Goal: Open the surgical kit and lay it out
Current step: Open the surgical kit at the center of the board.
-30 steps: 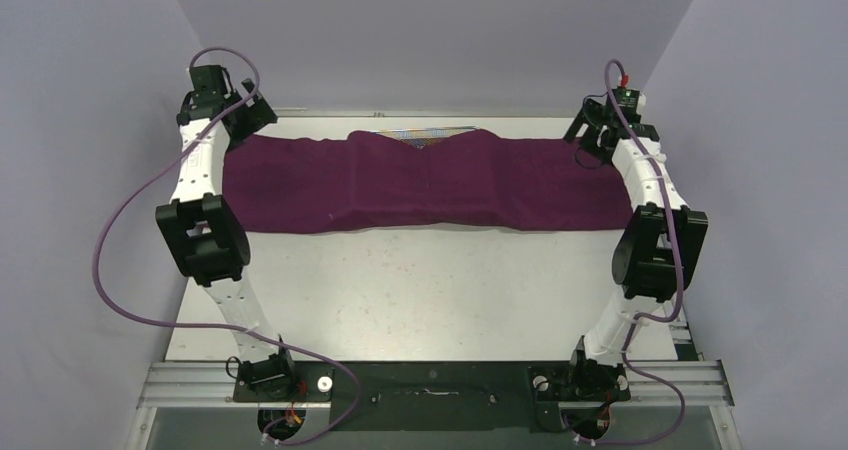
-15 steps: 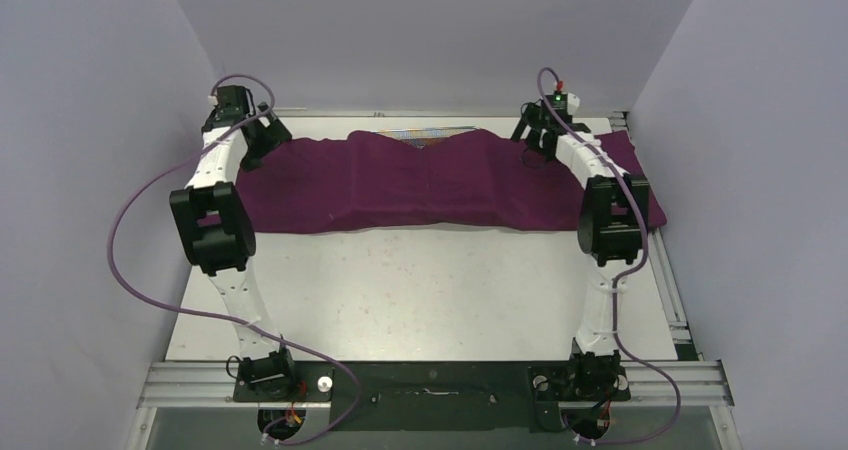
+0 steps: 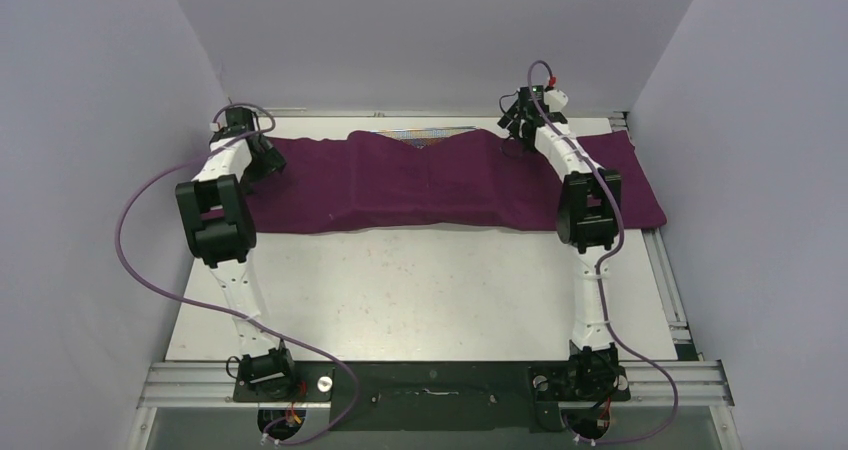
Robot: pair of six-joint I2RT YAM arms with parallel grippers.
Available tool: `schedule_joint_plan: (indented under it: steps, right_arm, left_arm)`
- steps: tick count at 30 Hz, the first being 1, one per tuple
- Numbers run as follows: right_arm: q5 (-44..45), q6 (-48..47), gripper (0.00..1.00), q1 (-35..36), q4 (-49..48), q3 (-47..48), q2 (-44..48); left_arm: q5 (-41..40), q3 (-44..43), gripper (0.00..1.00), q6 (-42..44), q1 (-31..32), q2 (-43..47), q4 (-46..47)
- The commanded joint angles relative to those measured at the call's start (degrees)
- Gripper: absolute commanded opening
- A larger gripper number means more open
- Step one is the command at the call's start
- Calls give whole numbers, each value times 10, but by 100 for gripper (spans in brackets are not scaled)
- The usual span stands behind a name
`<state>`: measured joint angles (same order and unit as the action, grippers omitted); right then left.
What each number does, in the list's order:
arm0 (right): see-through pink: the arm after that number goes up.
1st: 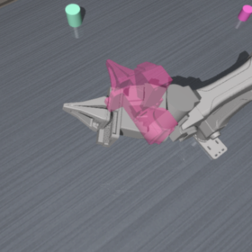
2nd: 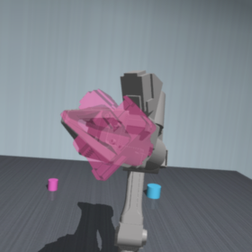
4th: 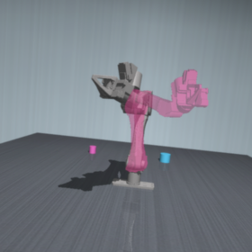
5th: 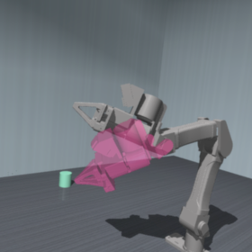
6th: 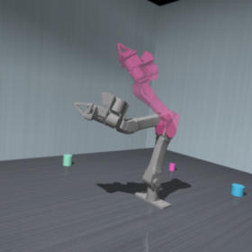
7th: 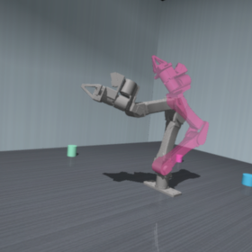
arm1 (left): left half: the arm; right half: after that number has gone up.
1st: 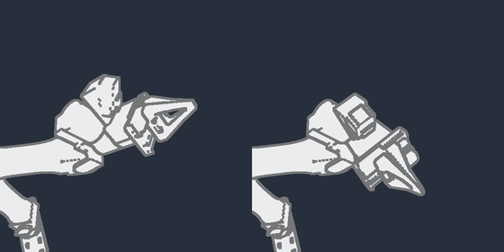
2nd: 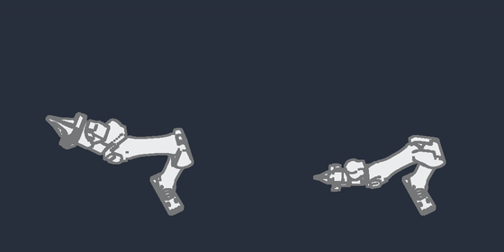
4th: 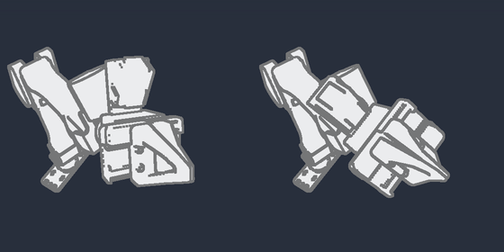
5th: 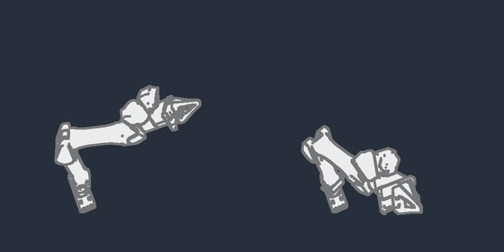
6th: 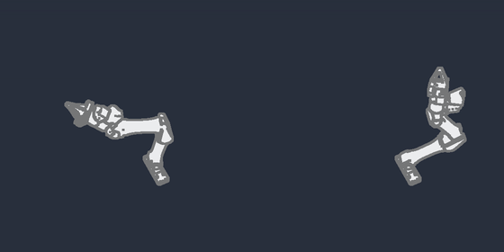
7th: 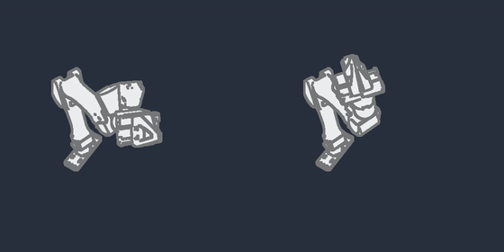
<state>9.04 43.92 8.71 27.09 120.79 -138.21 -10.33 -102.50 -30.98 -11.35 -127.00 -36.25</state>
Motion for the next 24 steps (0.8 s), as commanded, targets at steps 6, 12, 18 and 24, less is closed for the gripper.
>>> schedule_joint_plan:
  steps: [6, 12, 18, 24]
  right_arm:
    - [-35, 127, 65, 2, 56, 83, -61]
    - [-22, 132, 64, 6, 54, 88, -82]
    - [-16, 131, 59, 7, 72, 103, -105]
    - [-4, 112, 42, 10, 89, 98, -104]
  left_arm:
    - [-11, 0, 79, -6, -4, -21, 0]
    - [-35, 5, 79, 17, 0, -21, -7]
    - [-39, 15, 79, 14, 0, -16, -11]
    - [-39, 13, 79, 6, 1, -17, -15]
